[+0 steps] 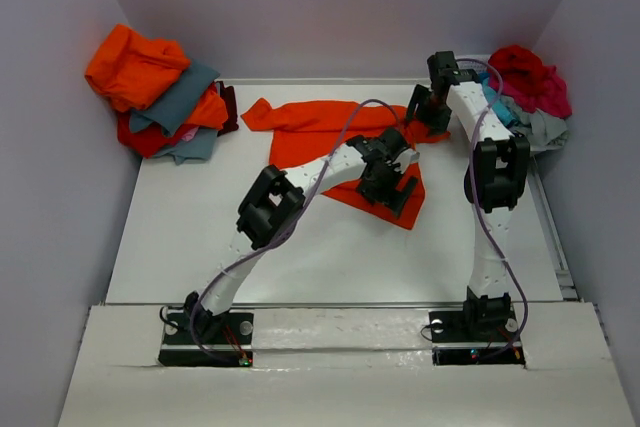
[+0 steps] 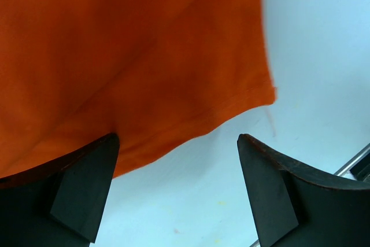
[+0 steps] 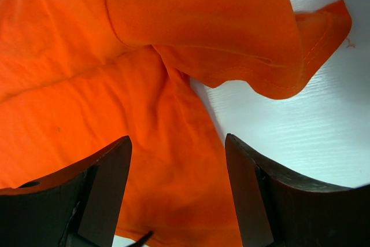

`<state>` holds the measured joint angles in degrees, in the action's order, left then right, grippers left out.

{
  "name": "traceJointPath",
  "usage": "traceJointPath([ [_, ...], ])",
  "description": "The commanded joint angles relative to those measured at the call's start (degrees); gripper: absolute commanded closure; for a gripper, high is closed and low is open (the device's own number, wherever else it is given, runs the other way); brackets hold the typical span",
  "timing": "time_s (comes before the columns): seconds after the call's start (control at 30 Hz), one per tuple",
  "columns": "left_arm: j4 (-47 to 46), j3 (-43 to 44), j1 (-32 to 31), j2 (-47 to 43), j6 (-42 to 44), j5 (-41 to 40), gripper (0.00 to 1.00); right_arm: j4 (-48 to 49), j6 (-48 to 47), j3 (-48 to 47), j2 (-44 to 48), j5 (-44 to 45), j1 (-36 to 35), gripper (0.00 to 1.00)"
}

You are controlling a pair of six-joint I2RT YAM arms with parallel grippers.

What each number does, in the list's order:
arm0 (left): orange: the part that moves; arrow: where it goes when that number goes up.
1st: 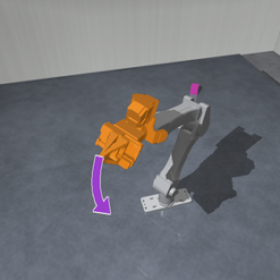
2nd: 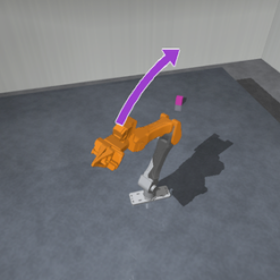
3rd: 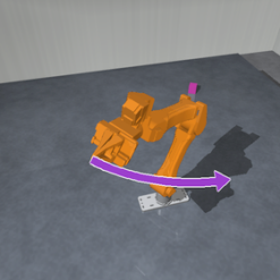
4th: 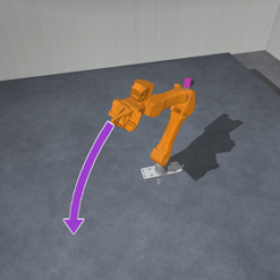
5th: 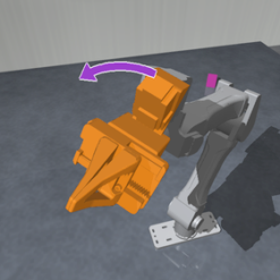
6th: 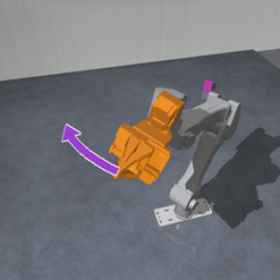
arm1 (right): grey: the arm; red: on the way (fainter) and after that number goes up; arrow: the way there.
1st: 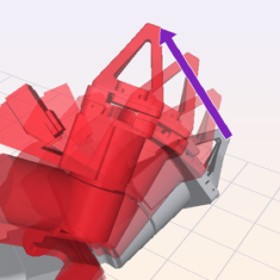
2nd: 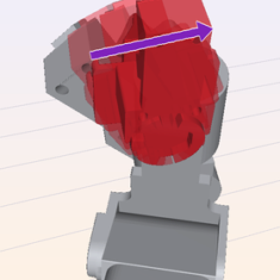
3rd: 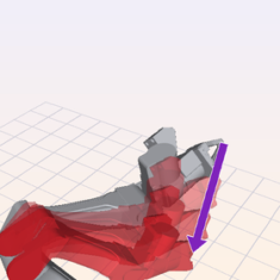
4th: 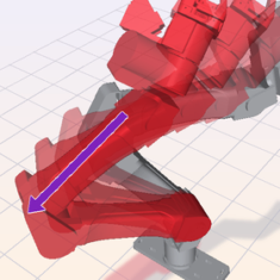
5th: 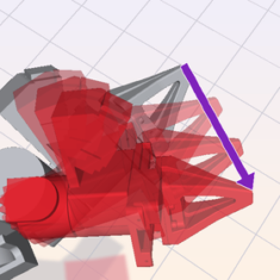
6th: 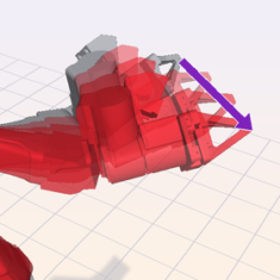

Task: Fold and stack the t-shirts
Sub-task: Flatten the tshirt out

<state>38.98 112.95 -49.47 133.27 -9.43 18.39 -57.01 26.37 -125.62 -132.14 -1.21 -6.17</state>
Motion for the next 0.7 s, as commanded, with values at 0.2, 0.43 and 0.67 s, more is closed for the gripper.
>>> traceJointPath([
  [0.2,2.9,14.4,-4.9,4.6,2.6,1.9,0.05,1.8,-0.3,4.2,4.3,0.0,-0.5,0.29],
  [0.43,1.5,10.7,-4.9,4.0,3.5,2.6,0.06,0.6,-0.3,3.2,4.7,0.4,-0.5,0.29],
  [0.67,1.1,5.8,-4.9,4.2,2.9,4.9,0.06,0.7,-1.5,0.3,4.6,-5.5,-0.5,0.28],
])
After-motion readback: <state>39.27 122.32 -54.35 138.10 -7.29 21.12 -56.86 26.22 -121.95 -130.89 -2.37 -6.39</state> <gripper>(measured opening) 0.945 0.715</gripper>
